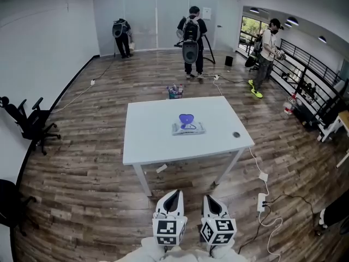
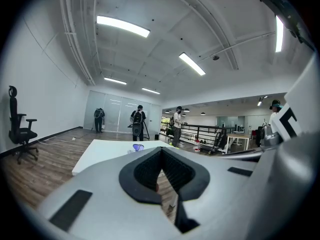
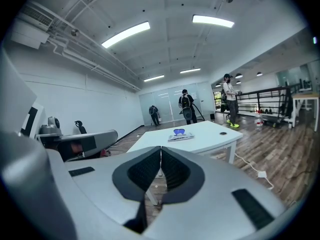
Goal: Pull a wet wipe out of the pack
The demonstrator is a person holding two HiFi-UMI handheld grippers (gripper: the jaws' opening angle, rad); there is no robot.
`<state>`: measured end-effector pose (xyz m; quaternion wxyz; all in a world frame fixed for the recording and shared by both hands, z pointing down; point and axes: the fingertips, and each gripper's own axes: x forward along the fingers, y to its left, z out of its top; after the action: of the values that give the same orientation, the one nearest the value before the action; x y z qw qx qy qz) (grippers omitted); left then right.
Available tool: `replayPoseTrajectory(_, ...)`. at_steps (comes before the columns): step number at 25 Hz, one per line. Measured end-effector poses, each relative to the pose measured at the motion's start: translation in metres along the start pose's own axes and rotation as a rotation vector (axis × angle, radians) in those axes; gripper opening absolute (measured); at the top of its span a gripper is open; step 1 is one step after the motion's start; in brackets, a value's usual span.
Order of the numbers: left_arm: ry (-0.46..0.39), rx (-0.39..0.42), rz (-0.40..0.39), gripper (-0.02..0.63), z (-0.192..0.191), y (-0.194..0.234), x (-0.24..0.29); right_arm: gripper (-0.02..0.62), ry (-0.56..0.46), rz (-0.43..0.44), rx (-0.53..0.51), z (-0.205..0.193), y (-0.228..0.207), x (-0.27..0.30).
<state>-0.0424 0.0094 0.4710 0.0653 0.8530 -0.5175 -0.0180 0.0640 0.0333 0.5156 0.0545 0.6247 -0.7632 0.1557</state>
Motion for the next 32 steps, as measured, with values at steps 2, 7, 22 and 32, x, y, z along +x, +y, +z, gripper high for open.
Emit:
replayPoseTrajectory(2,0.004,-0.005,0.002,0.000,-0.002,0.001,-0.002,0.009,0.005,0.002,0.003,-0.002,0.002,0.000)
replayPoseTrajectory(7,0.016,-0.003,-0.007,0.000,-0.005,0.000,-0.006,0.009,0.006,-0.002,0.011,-0.004,0.005,-0.002)
replayPoseTrajectory(22,0.027,0.018,0.006,0.000,-0.007,0.011,0.008,0.009,0.018,-0.011,0.039,-0.003,-0.005,0.019)
replayPoseTrajectory(32,0.031,0.027,0.039,0.000,-0.008,0.027,0.018,0.009,0.025,0.017,0.035,0.000,-0.004,0.043)
